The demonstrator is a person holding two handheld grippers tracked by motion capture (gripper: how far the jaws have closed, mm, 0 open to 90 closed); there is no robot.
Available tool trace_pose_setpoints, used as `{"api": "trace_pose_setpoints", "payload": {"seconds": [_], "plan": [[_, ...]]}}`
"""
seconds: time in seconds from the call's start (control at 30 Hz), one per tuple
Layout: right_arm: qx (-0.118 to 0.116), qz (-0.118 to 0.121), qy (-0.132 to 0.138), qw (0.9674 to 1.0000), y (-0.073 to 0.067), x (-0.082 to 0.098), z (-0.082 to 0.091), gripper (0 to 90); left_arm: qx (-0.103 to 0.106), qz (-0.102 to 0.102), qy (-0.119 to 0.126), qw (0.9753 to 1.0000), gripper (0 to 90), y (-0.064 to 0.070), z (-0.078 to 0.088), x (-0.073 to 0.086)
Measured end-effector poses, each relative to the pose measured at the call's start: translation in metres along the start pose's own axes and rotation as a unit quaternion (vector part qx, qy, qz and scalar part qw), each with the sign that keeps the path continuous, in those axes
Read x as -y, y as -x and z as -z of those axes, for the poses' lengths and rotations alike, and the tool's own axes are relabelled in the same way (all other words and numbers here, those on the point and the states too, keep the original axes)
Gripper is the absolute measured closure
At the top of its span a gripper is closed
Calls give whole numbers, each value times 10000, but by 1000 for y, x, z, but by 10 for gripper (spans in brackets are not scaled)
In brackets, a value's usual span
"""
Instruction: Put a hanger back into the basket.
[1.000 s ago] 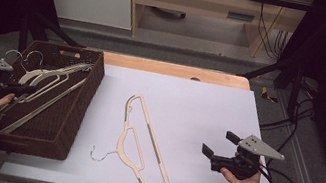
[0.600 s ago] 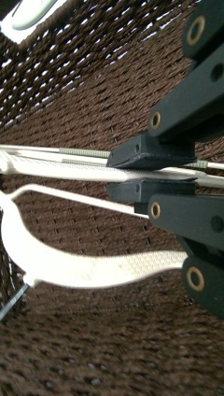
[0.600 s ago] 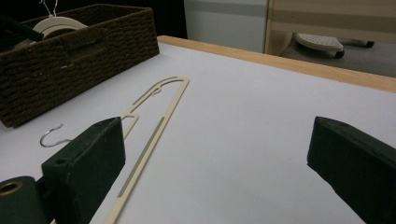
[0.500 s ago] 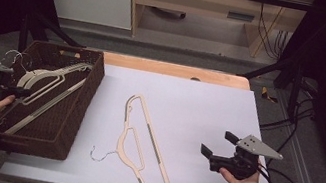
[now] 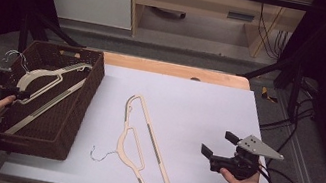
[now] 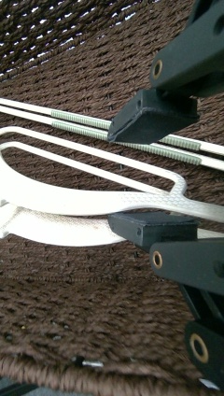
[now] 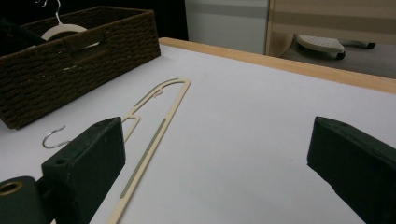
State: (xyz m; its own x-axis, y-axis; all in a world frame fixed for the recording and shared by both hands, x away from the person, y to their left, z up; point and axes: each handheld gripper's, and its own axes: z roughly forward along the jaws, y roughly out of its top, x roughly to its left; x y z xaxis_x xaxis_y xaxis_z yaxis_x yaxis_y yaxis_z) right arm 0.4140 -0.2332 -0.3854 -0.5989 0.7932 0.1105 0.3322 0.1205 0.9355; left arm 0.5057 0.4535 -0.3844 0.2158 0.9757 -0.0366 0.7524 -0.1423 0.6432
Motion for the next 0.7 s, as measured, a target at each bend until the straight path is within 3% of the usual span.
{"api": "trace_pose_setpoints", "payload": {"seconds": [0.1,0.23,0.37,0.53,0.7], "plan": [[-21,0,-1,10000,-1,0,0,45,-26,-15,71,10000,515,2,7,0],[-2,23,29,10000,-1,-1,1,45,-26,-180,361,9992,486,11,24,-2],[-9,30,51,10000,-2,-2,2,45,124,-353,864,9956,448,29,41,-4],[-29,56,67,10000,-4,-3,2,44,520,-620,1479,9857,356,58,59,-5],[-56,61,76,9999,-4,-3,2,44,943,-770,1964,9729,263,86,69,-4]]}}
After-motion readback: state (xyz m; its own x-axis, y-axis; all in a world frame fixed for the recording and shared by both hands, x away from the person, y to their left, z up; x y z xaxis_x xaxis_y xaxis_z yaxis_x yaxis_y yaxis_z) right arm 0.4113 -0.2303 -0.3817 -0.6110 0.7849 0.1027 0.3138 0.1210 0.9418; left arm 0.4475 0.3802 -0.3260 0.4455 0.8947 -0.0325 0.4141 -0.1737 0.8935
